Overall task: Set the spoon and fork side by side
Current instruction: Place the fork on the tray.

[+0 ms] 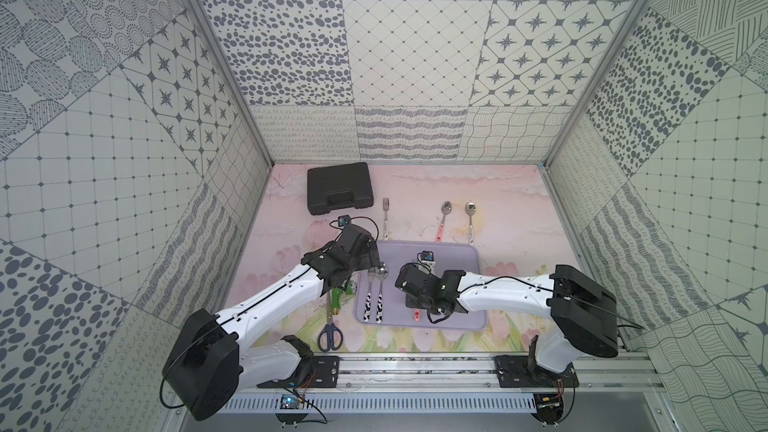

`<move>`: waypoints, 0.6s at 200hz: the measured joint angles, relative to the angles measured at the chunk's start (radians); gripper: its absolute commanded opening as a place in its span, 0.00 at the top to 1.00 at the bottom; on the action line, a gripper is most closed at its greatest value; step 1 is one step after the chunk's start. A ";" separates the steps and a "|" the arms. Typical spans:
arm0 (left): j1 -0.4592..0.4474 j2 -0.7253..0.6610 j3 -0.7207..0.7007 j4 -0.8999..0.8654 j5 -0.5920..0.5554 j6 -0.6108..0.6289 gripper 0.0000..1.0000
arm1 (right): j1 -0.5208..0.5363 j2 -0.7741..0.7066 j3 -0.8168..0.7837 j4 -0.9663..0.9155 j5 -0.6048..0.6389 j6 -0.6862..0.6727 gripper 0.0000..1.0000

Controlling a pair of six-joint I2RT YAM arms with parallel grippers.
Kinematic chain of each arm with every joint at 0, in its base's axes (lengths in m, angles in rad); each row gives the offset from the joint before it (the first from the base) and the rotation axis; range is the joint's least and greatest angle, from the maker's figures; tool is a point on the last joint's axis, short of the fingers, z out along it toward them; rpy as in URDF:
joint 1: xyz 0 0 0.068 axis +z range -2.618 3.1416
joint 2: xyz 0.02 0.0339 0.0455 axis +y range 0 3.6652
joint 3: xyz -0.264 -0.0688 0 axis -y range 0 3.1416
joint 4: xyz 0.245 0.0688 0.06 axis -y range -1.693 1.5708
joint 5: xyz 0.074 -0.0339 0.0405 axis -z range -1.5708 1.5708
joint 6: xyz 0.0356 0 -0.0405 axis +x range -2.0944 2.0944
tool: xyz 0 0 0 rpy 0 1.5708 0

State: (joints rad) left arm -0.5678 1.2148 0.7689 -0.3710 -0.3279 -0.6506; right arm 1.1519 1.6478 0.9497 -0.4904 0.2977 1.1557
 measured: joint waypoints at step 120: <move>0.000 -0.002 -0.002 0.000 0.000 0.000 0.00 | 0.022 0.060 0.000 0.041 -0.001 0.068 1.00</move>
State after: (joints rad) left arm -0.5674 1.2125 0.7673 -0.3714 -0.3279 -0.6506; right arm 1.1736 1.7077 0.9497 -0.4496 0.2966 1.2232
